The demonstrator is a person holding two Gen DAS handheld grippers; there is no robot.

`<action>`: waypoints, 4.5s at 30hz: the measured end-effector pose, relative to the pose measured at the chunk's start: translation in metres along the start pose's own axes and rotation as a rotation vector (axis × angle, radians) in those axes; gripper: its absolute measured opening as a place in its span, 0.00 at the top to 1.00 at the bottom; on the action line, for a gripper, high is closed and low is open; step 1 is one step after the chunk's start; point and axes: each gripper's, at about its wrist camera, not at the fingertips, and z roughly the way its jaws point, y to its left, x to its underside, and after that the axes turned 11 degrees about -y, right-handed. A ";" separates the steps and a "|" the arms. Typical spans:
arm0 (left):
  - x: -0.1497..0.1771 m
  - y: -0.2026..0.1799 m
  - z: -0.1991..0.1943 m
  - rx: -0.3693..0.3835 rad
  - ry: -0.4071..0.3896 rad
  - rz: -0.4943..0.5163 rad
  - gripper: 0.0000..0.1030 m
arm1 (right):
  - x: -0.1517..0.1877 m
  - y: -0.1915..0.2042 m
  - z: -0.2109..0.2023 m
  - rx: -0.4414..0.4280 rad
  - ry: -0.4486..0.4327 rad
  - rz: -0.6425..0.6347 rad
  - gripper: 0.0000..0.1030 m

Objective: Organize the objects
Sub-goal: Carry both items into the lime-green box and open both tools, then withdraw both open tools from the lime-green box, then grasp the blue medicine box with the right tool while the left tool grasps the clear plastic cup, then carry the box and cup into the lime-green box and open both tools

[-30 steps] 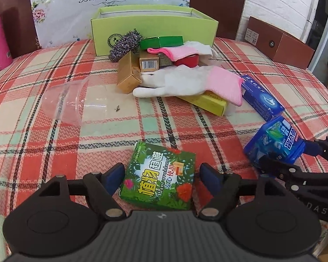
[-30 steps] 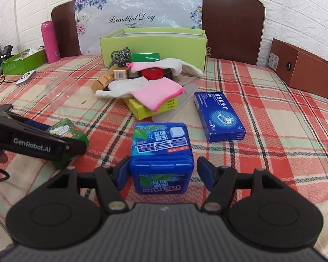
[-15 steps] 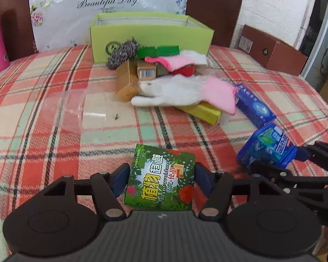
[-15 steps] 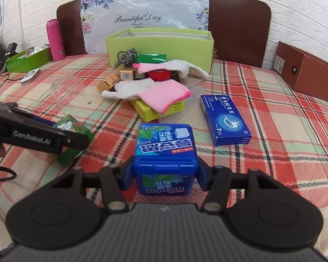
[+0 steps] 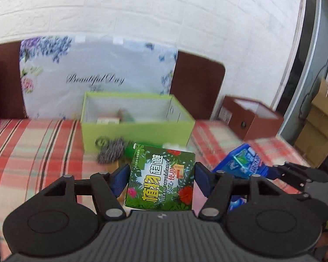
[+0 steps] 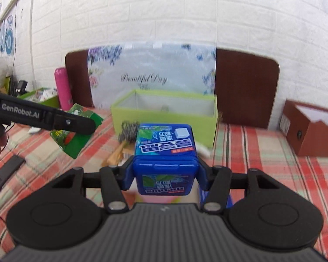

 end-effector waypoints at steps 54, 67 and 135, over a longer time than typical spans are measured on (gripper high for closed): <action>-0.041 -0.001 0.019 -0.112 -0.070 -0.050 0.15 | -0.058 -0.029 0.012 0.147 -0.254 -0.085 0.00; 0.065 0.023 -0.014 -0.191 0.114 -0.126 0.15 | 0.031 -0.015 -0.031 0.082 -0.111 0.090 0.00; 0.115 0.082 -0.009 -0.209 0.218 -0.197 0.90 | 0.122 0.031 -0.013 0.028 0.316 0.030 0.46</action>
